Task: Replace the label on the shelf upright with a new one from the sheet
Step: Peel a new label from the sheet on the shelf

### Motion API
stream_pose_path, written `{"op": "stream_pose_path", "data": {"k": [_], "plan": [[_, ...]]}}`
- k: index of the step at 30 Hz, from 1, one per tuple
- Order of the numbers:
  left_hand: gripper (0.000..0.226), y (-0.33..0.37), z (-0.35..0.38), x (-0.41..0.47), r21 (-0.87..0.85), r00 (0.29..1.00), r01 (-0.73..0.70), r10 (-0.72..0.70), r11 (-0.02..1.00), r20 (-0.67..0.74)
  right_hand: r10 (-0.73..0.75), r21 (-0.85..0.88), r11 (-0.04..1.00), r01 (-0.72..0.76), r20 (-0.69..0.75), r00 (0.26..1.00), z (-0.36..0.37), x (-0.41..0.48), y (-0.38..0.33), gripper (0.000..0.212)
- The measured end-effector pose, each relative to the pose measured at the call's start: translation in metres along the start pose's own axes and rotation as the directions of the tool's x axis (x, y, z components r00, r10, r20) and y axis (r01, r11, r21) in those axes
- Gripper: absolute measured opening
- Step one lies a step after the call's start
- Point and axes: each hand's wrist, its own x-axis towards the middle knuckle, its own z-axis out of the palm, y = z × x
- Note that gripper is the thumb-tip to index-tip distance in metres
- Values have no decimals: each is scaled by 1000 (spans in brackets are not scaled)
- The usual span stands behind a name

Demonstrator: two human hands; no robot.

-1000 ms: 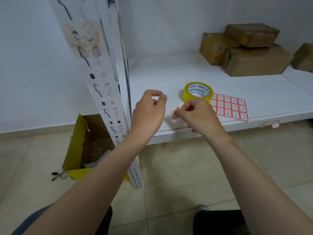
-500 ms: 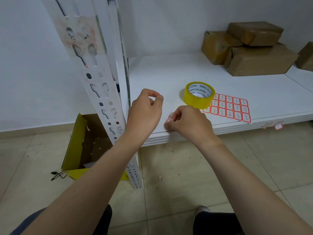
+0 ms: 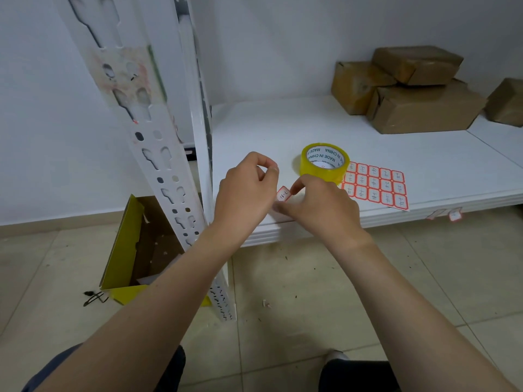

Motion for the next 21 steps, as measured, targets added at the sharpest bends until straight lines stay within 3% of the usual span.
{"op": "stream_pose_path", "data": {"k": [4,16,19,21], "plan": [[12,1,-1,4,-2,1000,11,-11,1000,-16,-42,52,998,43,-12,999,-2,1,6,29],[13,-13,1,13,-20,999,45,-45,999,-8,-43,-15,999,43,55,998,17,3,-7,26],[14,-14,2,13,-24,999,37,-37,999,-1,-28,-43,999,29,37,999,12,2,-7,33],[14,-14,3,13,-28,1000,30,-30,999,-1,-35,-78,996,37,23,999,11,1,-8,49]]}}
